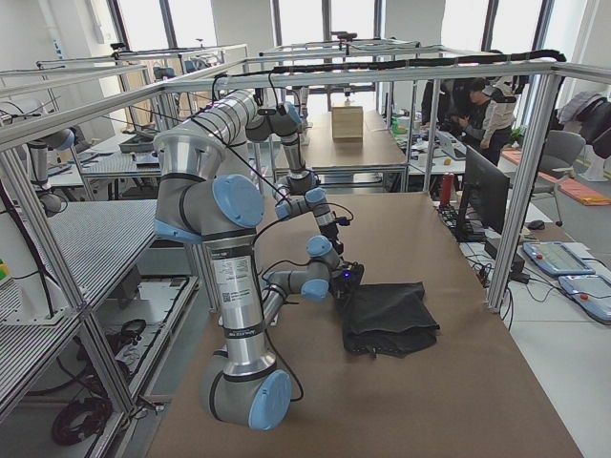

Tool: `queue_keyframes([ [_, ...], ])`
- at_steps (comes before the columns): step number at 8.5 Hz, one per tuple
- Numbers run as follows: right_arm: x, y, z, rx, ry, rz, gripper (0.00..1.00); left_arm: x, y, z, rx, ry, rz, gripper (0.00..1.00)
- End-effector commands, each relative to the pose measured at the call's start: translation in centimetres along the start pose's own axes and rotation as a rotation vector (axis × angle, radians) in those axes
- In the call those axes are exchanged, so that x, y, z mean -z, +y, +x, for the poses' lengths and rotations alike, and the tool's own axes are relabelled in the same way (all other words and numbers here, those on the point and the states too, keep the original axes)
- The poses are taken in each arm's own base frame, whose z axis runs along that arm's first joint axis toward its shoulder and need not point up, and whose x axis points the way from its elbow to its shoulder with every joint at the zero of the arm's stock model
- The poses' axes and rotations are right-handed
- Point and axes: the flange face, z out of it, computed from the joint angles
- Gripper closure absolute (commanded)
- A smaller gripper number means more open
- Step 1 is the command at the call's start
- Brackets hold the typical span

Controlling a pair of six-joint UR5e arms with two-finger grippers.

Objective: Fold clothes
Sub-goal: 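Lift the near edge with both grippers and fold it toward the collar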

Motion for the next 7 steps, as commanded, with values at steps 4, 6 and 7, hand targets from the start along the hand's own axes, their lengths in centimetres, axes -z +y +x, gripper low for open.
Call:
queue_keyframes([
  [4,-11.9,-15.5,-6.7,0.056,0.115,0.040,1.00,-9.8,-16.2,10.5,0.039,-0.100,0.076,1.00],
  [6,-15.8,-20.9,-5.7,0.109,0.119,0.076,1.00,-17.5,-24.5,8.1,0.000,-0.089,0.122,1.00],
  [7,-16.5,-22.6,-4.9,0.204,0.113,0.090,0.41,-18.7,-26.8,7.4,-0.034,-0.094,0.131,0.01],
])
